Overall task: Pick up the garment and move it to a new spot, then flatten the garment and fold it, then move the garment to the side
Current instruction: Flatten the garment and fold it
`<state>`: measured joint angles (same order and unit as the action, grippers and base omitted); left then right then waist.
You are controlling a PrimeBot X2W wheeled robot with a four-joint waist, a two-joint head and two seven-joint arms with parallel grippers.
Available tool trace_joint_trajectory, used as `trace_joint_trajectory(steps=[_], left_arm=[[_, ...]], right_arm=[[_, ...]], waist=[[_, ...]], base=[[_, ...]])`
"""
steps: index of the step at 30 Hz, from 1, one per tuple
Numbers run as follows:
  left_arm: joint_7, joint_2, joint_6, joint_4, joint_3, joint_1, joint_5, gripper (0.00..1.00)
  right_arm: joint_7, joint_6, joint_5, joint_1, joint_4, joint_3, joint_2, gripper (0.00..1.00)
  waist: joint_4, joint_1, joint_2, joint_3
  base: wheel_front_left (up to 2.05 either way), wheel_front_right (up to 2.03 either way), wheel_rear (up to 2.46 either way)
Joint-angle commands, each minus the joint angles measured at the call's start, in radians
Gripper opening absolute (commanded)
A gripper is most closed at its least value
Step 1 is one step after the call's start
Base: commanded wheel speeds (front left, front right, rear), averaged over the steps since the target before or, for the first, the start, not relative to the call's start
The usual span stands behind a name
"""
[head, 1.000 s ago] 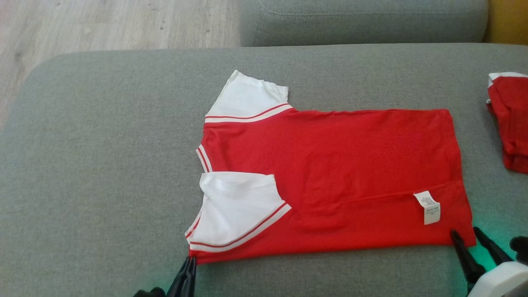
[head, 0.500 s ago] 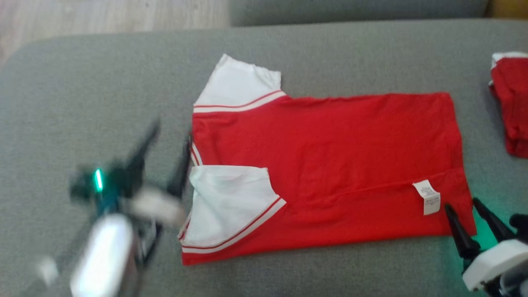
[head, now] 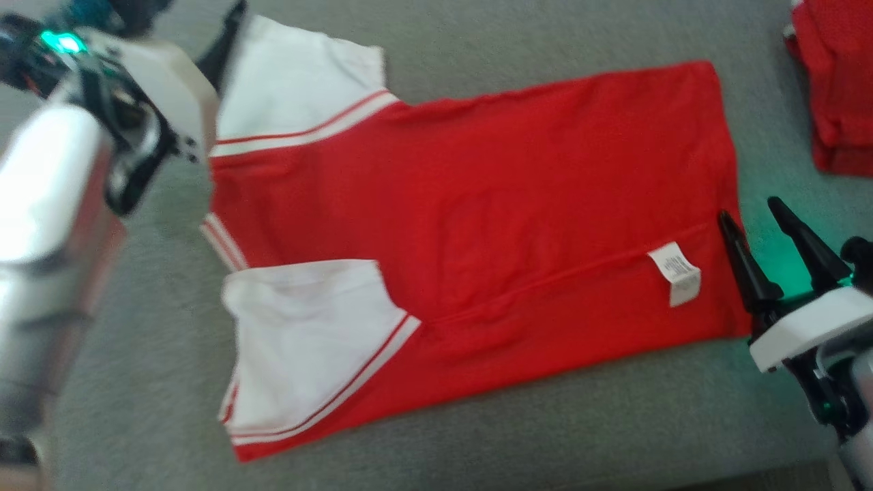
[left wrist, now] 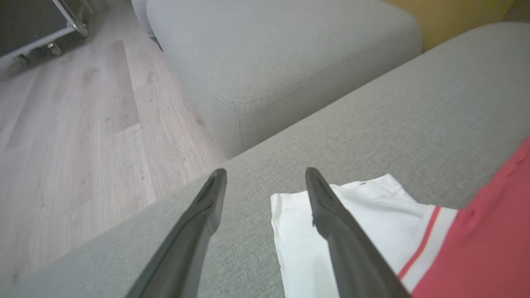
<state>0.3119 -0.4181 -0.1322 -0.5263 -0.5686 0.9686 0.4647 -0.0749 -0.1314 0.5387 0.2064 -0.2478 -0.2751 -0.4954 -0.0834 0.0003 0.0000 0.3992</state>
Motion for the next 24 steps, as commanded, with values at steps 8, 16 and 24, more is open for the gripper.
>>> trace_joint_trajectory(steps=[8,16,24], left_arm=[[0.085,-0.137,0.002,-0.101,-0.085,0.158,0.142,1.00],[0.103,-0.188,0.002,-0.182,-0.121,0.188,0.187,1.00],[0.123,-0.202,0.002,-0.198,-0.168,0.212,0.229,0.18]], right_arm=[[-0.041,0.001,0.023,0.027,0.001,-0.038,-0.016,1.00],[-0.064,0.001,0.036,0.045,-0.029,-0.057,-0.009,1.00],[-0.084,0.001,0.044,0.063,-0.058,-0.069,-0.010,1.00]], waist=[[-0.121,-0.0003,0.0000,0.107],[-0.157,-0.0003,0.0000,0.123],[-0.171,-0.0003,0.0000,0.140]], base=[[0.00,0.00,0.00],[0.00,0.00,0.00],[0.00,0.00,0.00]])
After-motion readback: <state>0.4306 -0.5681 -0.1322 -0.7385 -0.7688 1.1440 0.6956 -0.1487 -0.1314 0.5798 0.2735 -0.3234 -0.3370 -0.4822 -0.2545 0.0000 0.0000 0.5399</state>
